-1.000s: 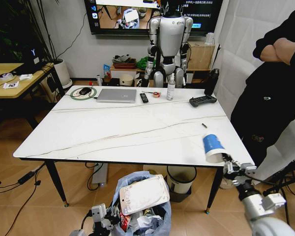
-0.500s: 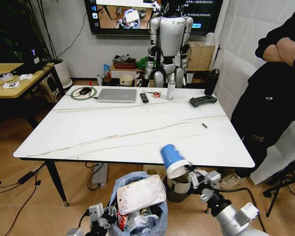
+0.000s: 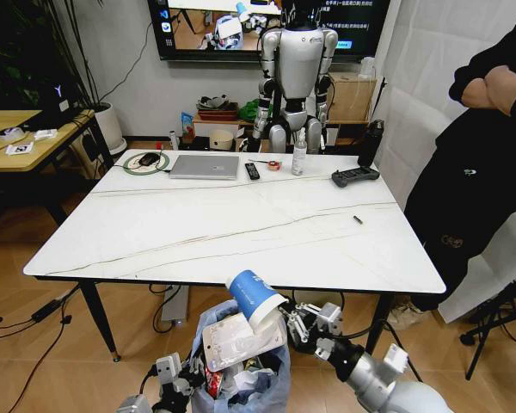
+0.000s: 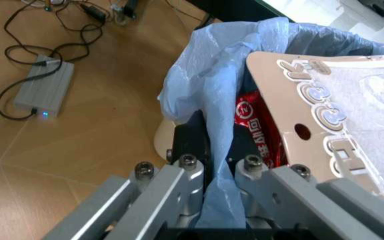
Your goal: Pick up the trash bin and place the trash from the table into it.
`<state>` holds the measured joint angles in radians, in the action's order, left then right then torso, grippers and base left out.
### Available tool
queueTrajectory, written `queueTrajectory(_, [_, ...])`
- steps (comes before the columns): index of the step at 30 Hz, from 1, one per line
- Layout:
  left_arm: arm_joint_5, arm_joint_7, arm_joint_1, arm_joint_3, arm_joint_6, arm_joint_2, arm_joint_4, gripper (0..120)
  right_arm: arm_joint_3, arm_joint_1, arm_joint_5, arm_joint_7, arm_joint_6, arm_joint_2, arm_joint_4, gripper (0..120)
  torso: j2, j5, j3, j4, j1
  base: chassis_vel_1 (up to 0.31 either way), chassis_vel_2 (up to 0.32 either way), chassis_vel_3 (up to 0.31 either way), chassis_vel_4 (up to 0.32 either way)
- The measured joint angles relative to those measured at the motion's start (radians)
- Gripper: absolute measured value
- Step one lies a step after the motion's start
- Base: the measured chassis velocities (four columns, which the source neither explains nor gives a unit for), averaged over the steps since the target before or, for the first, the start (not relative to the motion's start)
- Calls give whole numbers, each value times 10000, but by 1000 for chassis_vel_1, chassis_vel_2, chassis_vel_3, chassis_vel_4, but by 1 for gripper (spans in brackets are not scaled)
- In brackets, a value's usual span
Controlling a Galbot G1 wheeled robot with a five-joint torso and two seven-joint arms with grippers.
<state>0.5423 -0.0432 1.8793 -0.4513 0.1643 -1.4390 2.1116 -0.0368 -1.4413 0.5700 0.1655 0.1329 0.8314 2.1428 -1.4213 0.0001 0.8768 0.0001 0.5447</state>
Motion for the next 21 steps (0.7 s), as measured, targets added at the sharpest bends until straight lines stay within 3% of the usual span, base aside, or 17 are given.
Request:
queueTrajectory(10, [-158,-14,17,31,24,-85,17,0,704,320,-63,-278,-349,-407,-363,0,0,0,0,-2,0,0,0,0,0])
queueTrajectory(14, [-216,-21,32,23,24,-82,45,0,775,114,206,-1019,-1448,-570,388,0,-1,-2,0,-3,0,0,0,0,0])
queueTrajectory(21, [-225,-32,54,-7,26,-85,91,0,1360,62,-21,-2075,-2259,-649,738,0,-1,-1,0,-3,0,0,0,0,0])
